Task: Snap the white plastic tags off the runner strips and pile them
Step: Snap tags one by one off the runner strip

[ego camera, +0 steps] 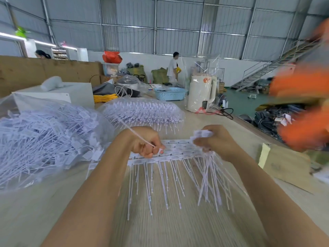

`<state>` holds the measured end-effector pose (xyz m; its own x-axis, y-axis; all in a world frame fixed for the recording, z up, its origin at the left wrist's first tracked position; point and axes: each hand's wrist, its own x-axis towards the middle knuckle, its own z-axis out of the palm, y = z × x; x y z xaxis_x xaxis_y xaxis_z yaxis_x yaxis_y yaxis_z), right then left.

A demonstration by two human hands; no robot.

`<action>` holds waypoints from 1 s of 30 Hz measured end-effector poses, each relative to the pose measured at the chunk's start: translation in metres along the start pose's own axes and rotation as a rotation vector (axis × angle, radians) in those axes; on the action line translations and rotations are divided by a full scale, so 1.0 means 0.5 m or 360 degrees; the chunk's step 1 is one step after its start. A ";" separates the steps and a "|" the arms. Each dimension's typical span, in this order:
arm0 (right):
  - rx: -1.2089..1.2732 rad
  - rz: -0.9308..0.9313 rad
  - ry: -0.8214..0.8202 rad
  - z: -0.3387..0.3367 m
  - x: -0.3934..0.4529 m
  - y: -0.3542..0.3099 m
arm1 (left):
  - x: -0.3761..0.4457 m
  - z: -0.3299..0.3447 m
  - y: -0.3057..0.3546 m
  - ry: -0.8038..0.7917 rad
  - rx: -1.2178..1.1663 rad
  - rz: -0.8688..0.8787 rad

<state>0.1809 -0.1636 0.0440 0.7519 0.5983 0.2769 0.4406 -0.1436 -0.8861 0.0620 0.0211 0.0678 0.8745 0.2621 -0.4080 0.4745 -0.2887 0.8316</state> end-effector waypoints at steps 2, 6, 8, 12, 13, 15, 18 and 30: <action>0.0398 0.0180 0.0021 -0.018 0.005 0.002 | -0.002 -0.003 0.009 0.0222 0.0063 0.0190; 0.0528 0.0311 -0.0176 0.007 0.008 0.001 | 0.010 0.032 0.031 0.0435 -0.0099 0.0462; 0.0568 0.0320 -0.0193 0.016 0.008 0.002 | 0.016 0.054 0.033 0.0368 -0.0130 0.0462; 0.0724 0.0301 -0.0205 0.025 0.010 0.004 | 0.035 0.079 0.028 0.0465 -0.0194 0.0488; 0.0743 0.0285 -0.0228 0.030 0.011 0.005 | 0.040 0.081 0.027 0.0515 -0.0240 0.0503; 0.0729 0.0271 -0.0277 0.042 0.010 0.006 | 0.044 0.083 0.027 0.0587 -0.0361 0.0530; 0.0734 0.0234 -0.0337 0.055 0.007 0.007 | 0.042 0.082 0.029 0.0603 -0.0435 0.0555; 0.0648 0.0123 -0.0283 0.065 0.000 0.006 | 0.036 0.084 0.038 0.0682 -0.0272 0.0522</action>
<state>0.1663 -0.1385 0.0294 0.6634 0.7293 0.1674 0.1307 0.1074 -0.9856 0.0911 -0.0181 0.0606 0.8376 0.5447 0.0419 0.1306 -0.2741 0.9528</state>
